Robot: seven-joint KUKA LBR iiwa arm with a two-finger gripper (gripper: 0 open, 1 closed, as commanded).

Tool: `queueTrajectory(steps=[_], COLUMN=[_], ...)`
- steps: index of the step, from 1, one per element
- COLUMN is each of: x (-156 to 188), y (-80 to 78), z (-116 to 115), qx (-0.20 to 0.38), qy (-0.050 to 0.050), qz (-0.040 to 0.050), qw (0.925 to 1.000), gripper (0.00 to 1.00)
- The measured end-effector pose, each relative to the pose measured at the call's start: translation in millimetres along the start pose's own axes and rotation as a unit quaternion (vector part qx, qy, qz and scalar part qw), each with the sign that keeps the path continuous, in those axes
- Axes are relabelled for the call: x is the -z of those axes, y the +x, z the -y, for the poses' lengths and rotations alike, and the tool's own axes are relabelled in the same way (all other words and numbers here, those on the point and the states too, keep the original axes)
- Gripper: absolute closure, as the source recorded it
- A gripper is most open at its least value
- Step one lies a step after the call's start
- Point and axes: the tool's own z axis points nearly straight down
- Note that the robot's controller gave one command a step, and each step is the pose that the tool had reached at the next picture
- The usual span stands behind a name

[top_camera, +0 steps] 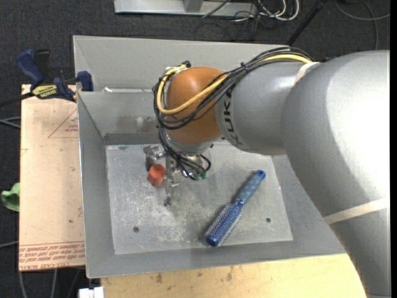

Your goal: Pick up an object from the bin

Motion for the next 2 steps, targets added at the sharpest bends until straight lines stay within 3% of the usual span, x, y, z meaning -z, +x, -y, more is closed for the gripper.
queueTrajectory(steps=[1,2], x=[0.4,155.1], y=[-0.4,-36.1], z=[1.0,26.9], qx=[-0.001,0.006], qy=[0.0,0.002], qz=[0.0004,0.0064], qw=[1.0,1.0], gripper=[1.0,1.0])
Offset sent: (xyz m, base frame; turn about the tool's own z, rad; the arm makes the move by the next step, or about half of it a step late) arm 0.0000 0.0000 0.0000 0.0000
